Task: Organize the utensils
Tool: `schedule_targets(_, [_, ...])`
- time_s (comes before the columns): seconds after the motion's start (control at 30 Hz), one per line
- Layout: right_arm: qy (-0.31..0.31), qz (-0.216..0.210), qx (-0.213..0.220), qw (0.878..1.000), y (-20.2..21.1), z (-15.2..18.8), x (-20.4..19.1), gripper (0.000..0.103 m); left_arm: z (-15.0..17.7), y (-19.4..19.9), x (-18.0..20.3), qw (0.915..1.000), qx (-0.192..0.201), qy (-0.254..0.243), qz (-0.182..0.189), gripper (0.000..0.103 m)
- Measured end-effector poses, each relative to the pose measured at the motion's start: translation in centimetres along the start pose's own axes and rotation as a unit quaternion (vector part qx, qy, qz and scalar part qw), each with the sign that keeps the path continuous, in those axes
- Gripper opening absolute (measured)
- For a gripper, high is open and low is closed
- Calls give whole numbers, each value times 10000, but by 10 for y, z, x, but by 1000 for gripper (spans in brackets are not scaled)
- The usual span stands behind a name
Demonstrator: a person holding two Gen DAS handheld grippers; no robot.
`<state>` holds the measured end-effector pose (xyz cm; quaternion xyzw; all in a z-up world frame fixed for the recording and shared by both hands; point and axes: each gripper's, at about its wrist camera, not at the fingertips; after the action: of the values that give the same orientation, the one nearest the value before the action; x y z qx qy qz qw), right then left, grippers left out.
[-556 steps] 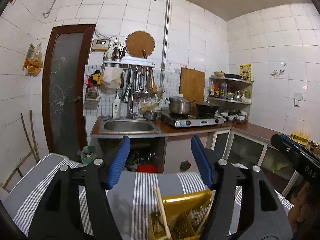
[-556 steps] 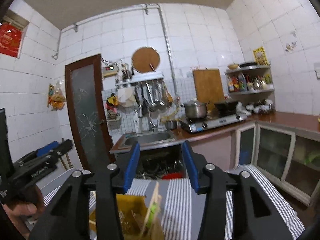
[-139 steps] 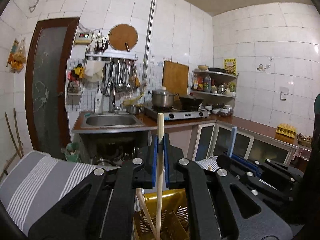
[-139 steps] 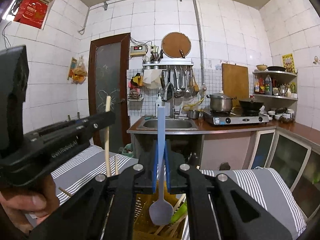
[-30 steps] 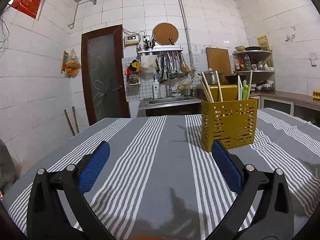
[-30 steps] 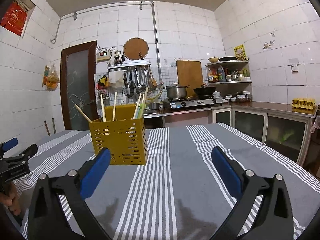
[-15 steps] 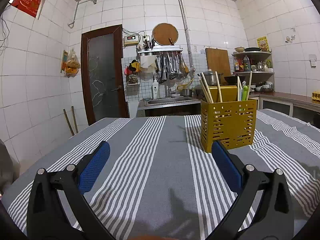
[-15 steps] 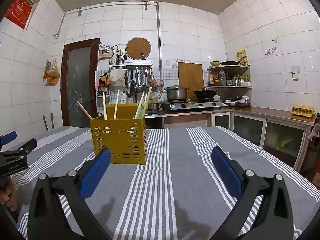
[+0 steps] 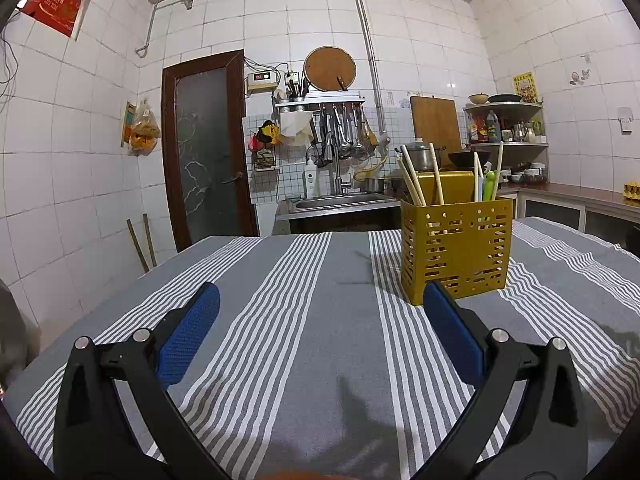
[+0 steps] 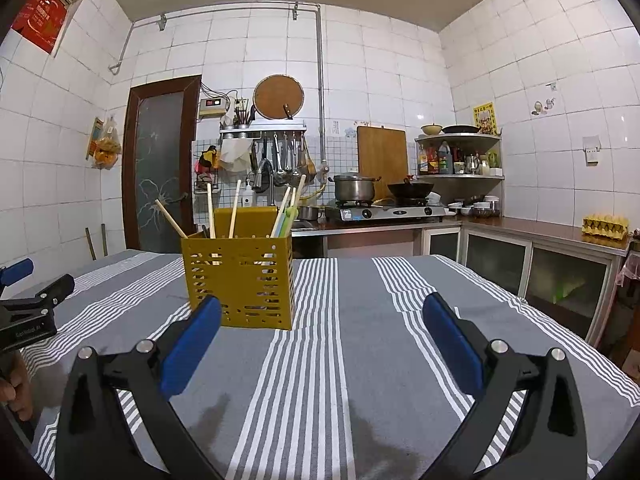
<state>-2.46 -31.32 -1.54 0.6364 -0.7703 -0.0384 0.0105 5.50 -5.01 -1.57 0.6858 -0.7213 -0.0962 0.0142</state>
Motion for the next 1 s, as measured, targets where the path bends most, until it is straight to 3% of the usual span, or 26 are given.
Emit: schedule_targets(1.0, [9, -4, -2, 10000, 0, 0, 0, 98, -1, 1, 2, 10000, -10, 11, 8, 98])
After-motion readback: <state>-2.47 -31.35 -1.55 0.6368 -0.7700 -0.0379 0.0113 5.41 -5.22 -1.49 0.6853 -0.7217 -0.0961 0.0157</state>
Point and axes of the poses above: each gripper's, at about its wrist camera, not at the fingertips, and y roughly against the way its jaws point, x to its right, z to its underside, and after that the axes turned 1 degree about x, right-handed
